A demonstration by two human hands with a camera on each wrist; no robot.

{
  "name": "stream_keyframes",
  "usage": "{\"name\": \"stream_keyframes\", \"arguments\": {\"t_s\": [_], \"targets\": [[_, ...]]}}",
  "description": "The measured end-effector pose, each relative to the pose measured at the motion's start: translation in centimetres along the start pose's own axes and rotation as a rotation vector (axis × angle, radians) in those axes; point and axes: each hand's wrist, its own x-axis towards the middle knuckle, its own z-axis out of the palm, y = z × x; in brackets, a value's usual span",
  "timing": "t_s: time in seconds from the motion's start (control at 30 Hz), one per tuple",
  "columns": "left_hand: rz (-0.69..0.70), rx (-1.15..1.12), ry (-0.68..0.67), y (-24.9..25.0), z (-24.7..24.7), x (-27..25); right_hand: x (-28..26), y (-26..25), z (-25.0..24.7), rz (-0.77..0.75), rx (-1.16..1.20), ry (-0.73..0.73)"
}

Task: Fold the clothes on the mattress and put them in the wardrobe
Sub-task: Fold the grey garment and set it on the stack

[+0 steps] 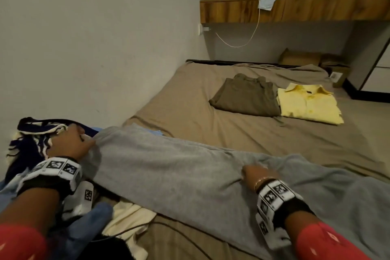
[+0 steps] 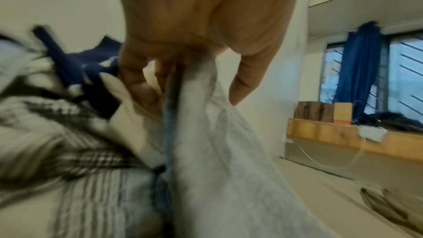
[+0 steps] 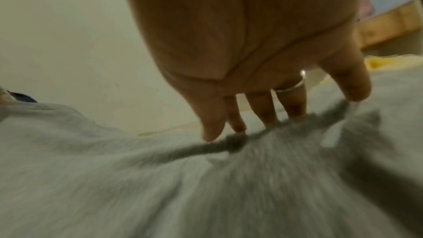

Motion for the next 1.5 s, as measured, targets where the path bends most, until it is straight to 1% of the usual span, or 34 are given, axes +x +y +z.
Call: {"name": "stream_keyframes", "arguments": {"t_s": [0.03, 0.07, 0.1, 0.13, 0.17, 0.23, 0.3, 0.37, 0.43, 0.47, 0.53, 0.63, 0.67, 0.77, 0.8, 0.83, 0.9, 0.93, 0.97, 1.03, 1.13, 1.2, 1.23, 1.3, 1.37, 1.4, 1.47, 1.5], "targets": [[0.100, 0.102, 0.067, 1.1, -0.2, -0.2, 0.6, -0.4, -1.1, -0.022, 0.012, 0.065], [0.230, 0.161, 0.087, 2.4, -0.1, -0.2, 1.2, -0.8, -2.2, -0.039, 0.035, 0.108], [0.366, 0.191, 0.043, 3.8, 0.2, -0.1, 1.7, -1.1, -3.1, -0.051, 0.058, 0.129], [0.480, 0.205, -0.041, 5.5, 0.7, 0.1, 2.3, -1.2, -3.9, -0.054, 0.071, 0.134], [0.559, 0.221, -0.133, 7.1, 1.5, 0.3, 3.0, -1.1, -4.2, -0.048, 0.076, 0.136], [0.605, 0.233, -0.303, 10.4, 3.5, 0.8, 4.2, -0.3, -4.3, -0.027, 0.075, 0.147], [0.595, 0.226, -0.410, 13.5, 5.7, 0.8, 5.2, 0.5, -4.0, -0.016, 0.050, 0.139], [0.544, 0.205, -0.513, 16.1, 8.2, 0.9, 6.0, 0.8, -3.9, -0.019, 0.032, 0.122], [0.501, 0.230, -0.611, 17.5, 11.0, 1.1, 6.8, 0.9, -3.6, -0.022, 0.031, 0.109], [0.493, 0.262, -0.638, 17.9, 12.3, 1.2, 7.1, 0.9, -3.5, -0.023, 0.030, 0.103], [0.479, 0.319, -0.658, 18.1, 14.6, 1.4, 7.7, 1.1, -3.3, -0.034, 0.020, 0.085], [0.436, 0.279, -0.666, 18.3, 16.4, 1.9, 8.8, 1.7, -3.1, -0.035, 0.063, 0.055], [0.425, 0.258, -0.646, 18.5, 16.6, 2.1, 9.0, 1.9, -3.1, -0.037, 0.088, 0.059], [0.430, 0.136, -0.511, 18.4, 16.6, 3.1, 9.3, 2.2, -3.2, -0.032, 0.168, 0.094], [0.431, 0.096, -0.487, 18.1, 16.6, 3.2, 9.3, 2.1, -3.3, -0.032, 0.187, 0.103], [0.421, 0.076, -0.528, 17.7, 16.7, 3.3, 9.4, 2.2, -3.0, -0.032, 0.209, 0.103], [0.399, 0.114, -0.696, 17.2, 16.6, 3.3, 9.6, 2.2, -2.8, -0.039, 0.234, 0.105], [0.395, 0.150, -0.742, 16.9, 16.4, 3.3, 9.6, 2.3, -2.8, -0.039, 0.246, 0.105], [0.403, 0.182, -0.750, 16.8, 16.3, 3.3, 9.5, 2.3, -2.7, -0.039, 0.263, 0.108], [0.421, 0.221, -0.701, 16.5, 15.9, 3.7, 9.4, 2.3, -2.8, -0.039, 0.295, 0.129], [0.417, 0.232, -0.531, 16.8, 15.0, 4.4, 9.3, 2.3, -2.9, -0.043, 0.325, 0.173], [0.417, 0.218, -0.441, 16.8, 15.1, 4.6, 9.2, 2.2, -2.7, -0.048, 0.331, 0.157], [0.411, 0.224, -0.431, 16.7, 15.3, 4.5, 9.1, 2.0, -2.6, -0.050, 0.303, 0.124], [0.368, 0.224, -0.467, 16.2, 16.2, 4.0, 9.1, 1.7, -2.2, -0.043, 0.236, 0.043], [0.276, 0.148, -0.524, 15.5, 16.3, 3.7, 9.0, 1.3, -2.0, -0.033, 0.247, -0.005], [0.223, 0.080, -0.531, 15.1, 15.8, 3.7, 8.8, 1.2, -2.1, -0.028, 0.259, -0.017], [0.167, -0.041, -0.480, 14.0, 13.8, 4.1, 8.0, 0.7, -2.6, -0.031, 0.243, -0.013], [0.156, -0.071, -0.438, 13.3, 12.3, 4.5, 7.3, 0.2, -2.8, -0.052, 0.195, 0.019]]}}
